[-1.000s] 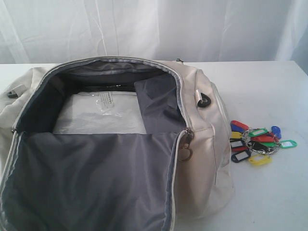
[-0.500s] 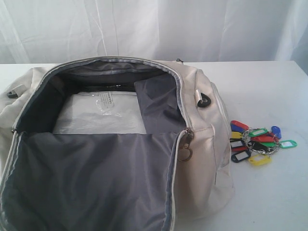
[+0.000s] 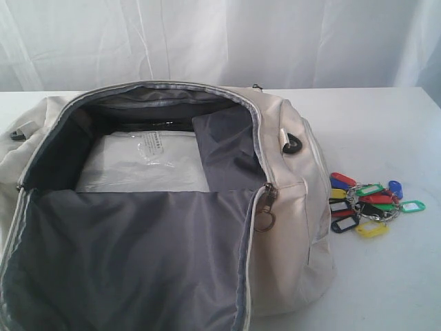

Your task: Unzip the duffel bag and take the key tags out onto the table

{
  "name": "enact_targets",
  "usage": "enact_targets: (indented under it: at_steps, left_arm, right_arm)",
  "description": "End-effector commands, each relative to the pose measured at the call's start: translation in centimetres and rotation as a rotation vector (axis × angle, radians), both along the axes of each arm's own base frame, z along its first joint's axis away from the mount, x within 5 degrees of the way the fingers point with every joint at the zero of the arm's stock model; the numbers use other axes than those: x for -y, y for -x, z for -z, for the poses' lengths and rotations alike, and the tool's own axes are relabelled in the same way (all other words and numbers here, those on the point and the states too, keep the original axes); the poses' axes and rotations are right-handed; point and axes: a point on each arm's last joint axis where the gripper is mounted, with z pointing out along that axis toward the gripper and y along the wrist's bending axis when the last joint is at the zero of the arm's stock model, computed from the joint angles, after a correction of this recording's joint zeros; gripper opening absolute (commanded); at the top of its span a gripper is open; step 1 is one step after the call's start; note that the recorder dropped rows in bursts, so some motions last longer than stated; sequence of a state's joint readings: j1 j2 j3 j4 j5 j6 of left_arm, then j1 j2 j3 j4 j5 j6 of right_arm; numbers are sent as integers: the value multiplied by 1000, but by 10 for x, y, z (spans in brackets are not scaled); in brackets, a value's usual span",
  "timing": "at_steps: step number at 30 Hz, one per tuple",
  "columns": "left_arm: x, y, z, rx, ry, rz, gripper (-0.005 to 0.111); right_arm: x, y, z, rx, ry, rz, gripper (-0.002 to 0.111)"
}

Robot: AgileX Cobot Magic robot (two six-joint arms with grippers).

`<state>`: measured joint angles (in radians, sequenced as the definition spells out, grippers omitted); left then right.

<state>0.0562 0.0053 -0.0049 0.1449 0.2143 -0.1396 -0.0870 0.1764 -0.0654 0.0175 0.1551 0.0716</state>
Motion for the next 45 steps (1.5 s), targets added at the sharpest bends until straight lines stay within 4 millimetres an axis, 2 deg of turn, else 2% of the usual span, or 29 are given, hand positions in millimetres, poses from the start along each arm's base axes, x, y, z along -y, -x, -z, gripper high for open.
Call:
enact_targets:
  at_steps: [1,3,10,18,23,28,35,45]
  left_arm:
    - [0,0,1,5,7,-3,3]
    - [0,0,1,5,7,-3,3]
    - [0,0,1,5,7,-3,3]
    - [0,0,1,5,7,-3,3]
    - [0,0,1,5,7,-3,3]
    - [0,0,1,5,7,-3,3]
    - [0,0,1,5,7,-3,3]
    - [0,0,1,6,7,-2,3]
  right_arm:
    - [1,-1,12,50,-25,15,9]
    - [1,-1,8,97,-26,11,9]
    - [1,-1,13,39,22,9,9]
    - [2,1,22,-58,17,18,9]
    - [2,5,28,-140,95,6,9]
    - [2,10,28,-120,166,-2,9]
    - [1,13,27,-102,172,-18,9]
    - [-7,15,25,-45,178,-174,9]
